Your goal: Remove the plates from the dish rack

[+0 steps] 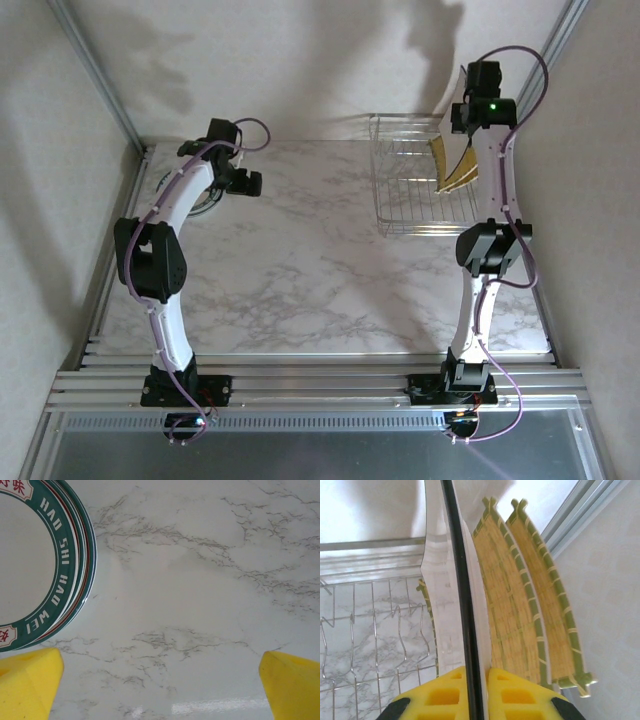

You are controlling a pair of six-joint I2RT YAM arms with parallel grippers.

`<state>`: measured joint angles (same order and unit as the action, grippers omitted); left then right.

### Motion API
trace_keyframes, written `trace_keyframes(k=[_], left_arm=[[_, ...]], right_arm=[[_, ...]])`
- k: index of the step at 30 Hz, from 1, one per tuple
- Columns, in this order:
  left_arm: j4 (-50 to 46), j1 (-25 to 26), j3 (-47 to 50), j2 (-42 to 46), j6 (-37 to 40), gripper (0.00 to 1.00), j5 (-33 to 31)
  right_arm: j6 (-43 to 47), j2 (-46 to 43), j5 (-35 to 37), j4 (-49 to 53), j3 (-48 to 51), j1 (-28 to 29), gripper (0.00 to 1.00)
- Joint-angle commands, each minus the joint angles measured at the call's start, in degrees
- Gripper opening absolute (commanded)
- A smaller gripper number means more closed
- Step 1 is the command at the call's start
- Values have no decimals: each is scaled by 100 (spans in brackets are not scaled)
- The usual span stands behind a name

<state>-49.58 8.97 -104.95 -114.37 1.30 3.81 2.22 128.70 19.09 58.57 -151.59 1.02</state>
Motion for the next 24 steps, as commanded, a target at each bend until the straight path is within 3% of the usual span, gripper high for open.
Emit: trace_keyframes(k=[1,12,15,24], left_arm=[[-9,43,111,328,-77,100,-90],[151,58,474,516,-172,100,-83],[185,55,526,555,-199,100,-66],[317,59,632,695,-253,100,38]], right_arm=[[16,-725,227,-676,-187,127,0],[-270,-1357,80,-271,143,604,0],[-729,-1687,-549,-182,427,617,0],[-2252,-3414,-2921,-1800,3278,608,0]])
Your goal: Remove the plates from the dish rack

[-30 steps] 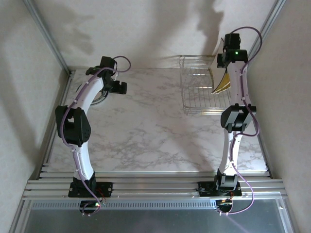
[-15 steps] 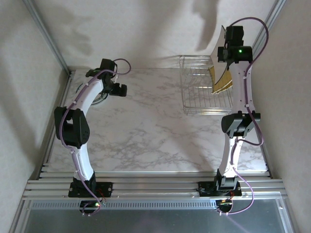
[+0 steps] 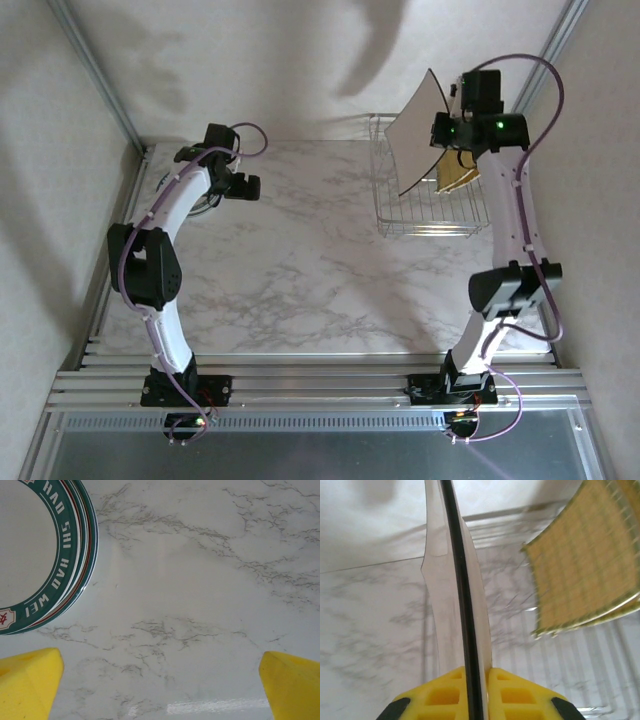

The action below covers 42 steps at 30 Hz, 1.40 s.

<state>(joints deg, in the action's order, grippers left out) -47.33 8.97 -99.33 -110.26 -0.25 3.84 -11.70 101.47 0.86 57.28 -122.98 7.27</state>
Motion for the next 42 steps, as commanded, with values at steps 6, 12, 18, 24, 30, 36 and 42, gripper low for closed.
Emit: trace_keyframes(k=[6,12,18,24,30,36,42], left_arm=[[333,61,72,343,-185,100,403],[492,56,3,321,-255,100,750],[541,61,-34,285,-291,100,904],[645,56,-47,295,-331,100,1162],[999,33,-36,328,-401,100,1998],[2699,-245,639,538,-1024,99,4489],[5089,-339,1488,522,-2418,100,6244]], right_arm=[[-2128,-1894,-2060,-4003,2965,-59,0],[-3657,-2408,-2927,-6506,4911,-235,0],[-5420,-2054,-3607,-9387,6296,-262,0],[-5923,-1671,-3749,-10395,6787,-122,0],[-5854,-1524,-3800,-10347,6796,54,0],[-5705,-1494,-3813,-10152,6787,113,0],[-5671,-1411,-3825,-10131,6735,249,0]])
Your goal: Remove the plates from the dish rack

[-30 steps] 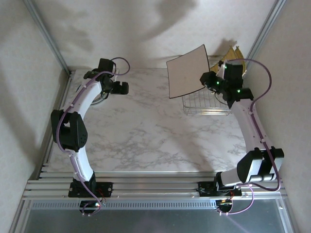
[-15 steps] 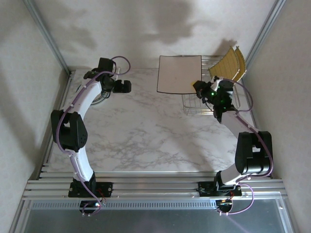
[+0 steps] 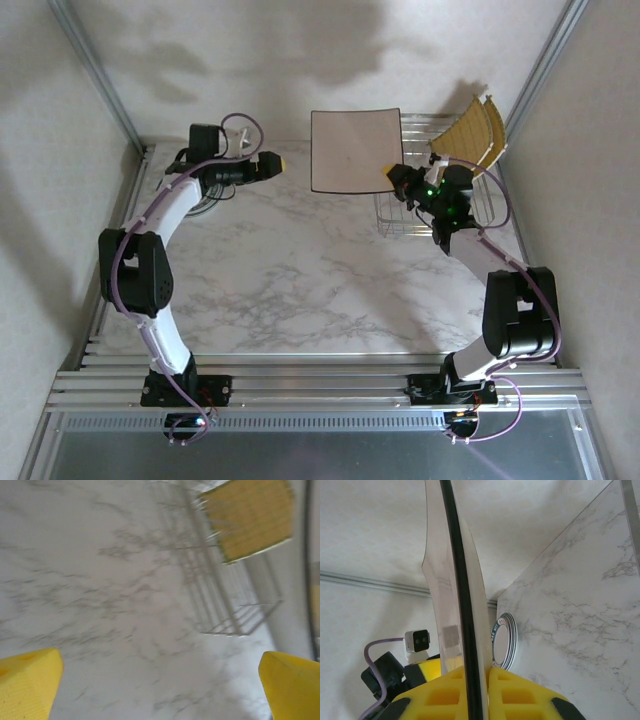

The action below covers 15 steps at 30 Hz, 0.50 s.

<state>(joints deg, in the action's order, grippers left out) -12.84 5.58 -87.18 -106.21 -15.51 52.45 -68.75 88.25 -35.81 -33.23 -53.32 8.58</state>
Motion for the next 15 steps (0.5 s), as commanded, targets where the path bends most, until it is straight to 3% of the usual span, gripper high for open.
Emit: trace_keyframes(k=[1,5,11,15], left_arm=[[2027,20,394,106,-1165,100,1538],[2904,99,640,-7,-1781,100,1806],[3219,162,752,-227,-2100,99,1856],[3508,196,833,-333,-2253,94,1855]], right_arm=[[52,-65,-163,-1075,-247,157,0],[81,71,-145,-1071,-349,351,0],[211,279,-124,-943,-631,639,0],[291,359,-168,-850,-799,761,0]])
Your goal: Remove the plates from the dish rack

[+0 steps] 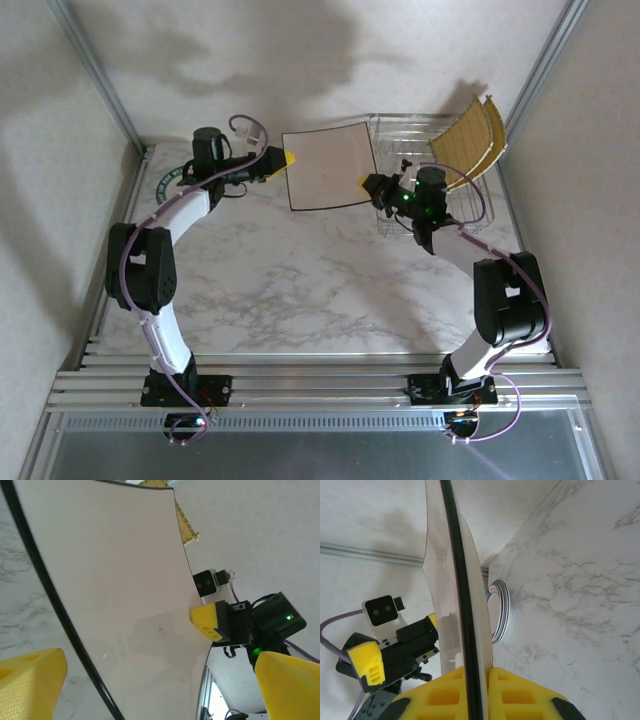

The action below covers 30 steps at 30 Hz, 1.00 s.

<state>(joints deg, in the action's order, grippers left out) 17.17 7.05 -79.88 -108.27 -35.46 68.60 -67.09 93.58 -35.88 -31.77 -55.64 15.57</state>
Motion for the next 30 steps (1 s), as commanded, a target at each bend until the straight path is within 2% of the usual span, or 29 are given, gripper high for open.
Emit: trace_keyframes(k=[1,6,9,12,17,20,26,30], left_arm=[[515,48,119,-154,-266,92,241],[532,53,148,-255,-299,81,201],[637,51,140,-291,-388,65,211],[775,50,132,-324,-519,54,246],[882,47,113,-370,-628,43,252],[885,44,118,-397,-644,31,264],[842,49,127,-397,-633,2,230],[832,51,106,-391,-634,0,197]], right_arm=[[164,-166,-157,-956,-595,81,0],[230,-100,-204,-855,-712,178,0],[269,-61,-210,-812,-742,210,0],[315,-34,-223,-752,-768,228,0],[340,10,-255,-709,-831,262,0],[372,33,-266,-673,-869,285,0],[406,69,-303,-638,-938,315,0],[415,75,-313,-577,-950,324,0]])
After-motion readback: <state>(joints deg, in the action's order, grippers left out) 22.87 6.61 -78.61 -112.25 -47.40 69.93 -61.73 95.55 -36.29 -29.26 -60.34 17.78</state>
